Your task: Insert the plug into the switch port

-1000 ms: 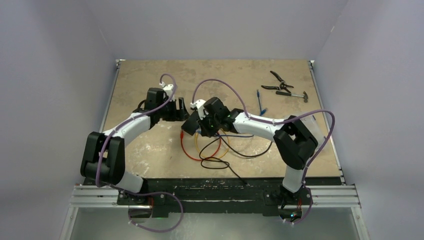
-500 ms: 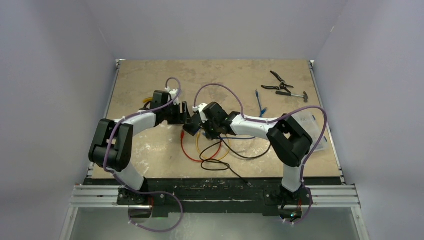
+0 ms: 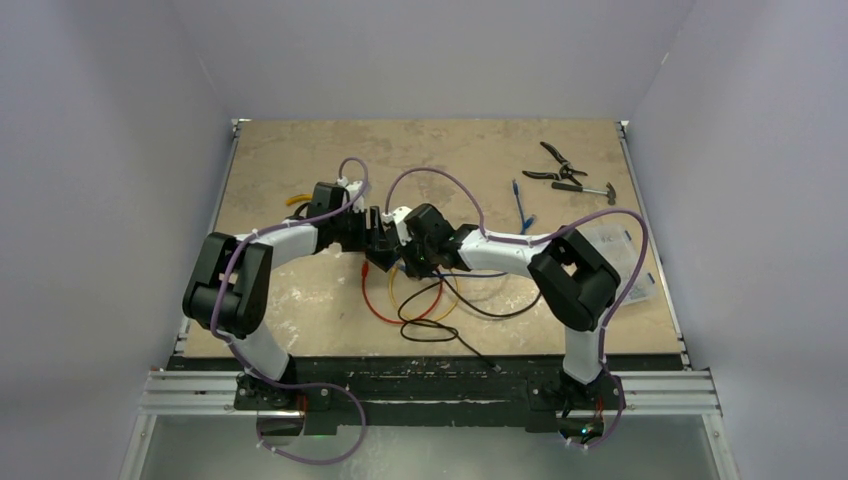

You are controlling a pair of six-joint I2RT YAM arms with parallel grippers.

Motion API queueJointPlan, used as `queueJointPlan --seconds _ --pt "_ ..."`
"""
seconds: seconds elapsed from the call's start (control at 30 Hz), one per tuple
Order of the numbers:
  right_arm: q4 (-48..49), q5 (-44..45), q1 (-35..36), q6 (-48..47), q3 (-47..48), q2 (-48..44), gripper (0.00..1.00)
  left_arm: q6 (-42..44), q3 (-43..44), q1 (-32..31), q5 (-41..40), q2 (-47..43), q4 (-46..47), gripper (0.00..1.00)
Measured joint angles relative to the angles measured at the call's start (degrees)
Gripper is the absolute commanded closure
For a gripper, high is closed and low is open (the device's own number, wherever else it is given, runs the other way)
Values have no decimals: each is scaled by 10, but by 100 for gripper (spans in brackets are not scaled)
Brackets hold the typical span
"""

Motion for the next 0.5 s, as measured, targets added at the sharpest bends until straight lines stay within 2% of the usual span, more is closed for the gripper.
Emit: queueJointPlan --seconds 0.3,0.5 --pt "17 -72 8 -33 0 8 100 0 0 -1 0 11 12 40" --pt "29 -52 18 -16 -10 5 100 -2 1 -2 0 14 17 43"
